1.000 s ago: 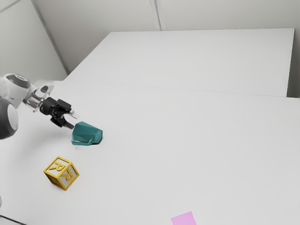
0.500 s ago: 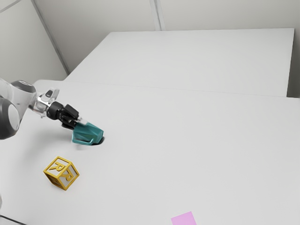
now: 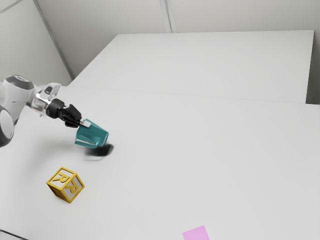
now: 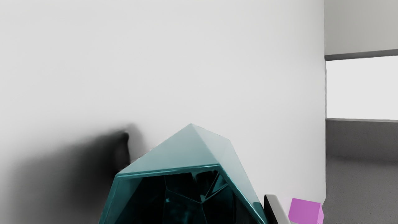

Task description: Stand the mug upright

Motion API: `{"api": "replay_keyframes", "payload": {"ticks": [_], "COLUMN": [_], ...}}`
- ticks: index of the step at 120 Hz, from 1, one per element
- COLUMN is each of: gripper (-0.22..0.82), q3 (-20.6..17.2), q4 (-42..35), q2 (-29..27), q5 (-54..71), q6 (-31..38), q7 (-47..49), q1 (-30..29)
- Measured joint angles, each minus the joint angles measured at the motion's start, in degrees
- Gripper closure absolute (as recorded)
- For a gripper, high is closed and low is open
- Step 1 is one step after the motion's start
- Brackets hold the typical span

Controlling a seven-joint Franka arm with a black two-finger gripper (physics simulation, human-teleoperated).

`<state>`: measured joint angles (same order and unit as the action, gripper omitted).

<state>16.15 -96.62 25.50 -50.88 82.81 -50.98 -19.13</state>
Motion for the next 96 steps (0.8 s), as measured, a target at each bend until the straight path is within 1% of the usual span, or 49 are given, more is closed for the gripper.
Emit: {"api": "replay_keyframes", "payload": {"ticks": [8,24,37,44,55,66,74,96], "gripper": [0.77,0.78,0.78,0.78,0.78,0.78,0.78,0.78], "q3": [-1.0,-5.4,-9.4,-11.4,-15.7,-18.3,-19.2,-19.9], "q4": [-0.3,-0.2,-0.2,-0.2,-0.4,-0.9,-2.7,-9.5], "q2": [-3.0,-7.7,-11.1,-12.3,-13.9,-15.0,-15.9,-16.9], "q5": [3.3,13.3,23.9,29.3,37.4,43.5,46.5,49.9], "q6": [0.6,4.1,8.2,10.2,13.4,16.5,19.1,26.4], "q7": [0.8,3.6,7.5,9.9,14.0,18.2,21.1,27.7], "q1": [1.3,3.6,7.0,7.9,8.6,9.3,9.6,9.4]}}
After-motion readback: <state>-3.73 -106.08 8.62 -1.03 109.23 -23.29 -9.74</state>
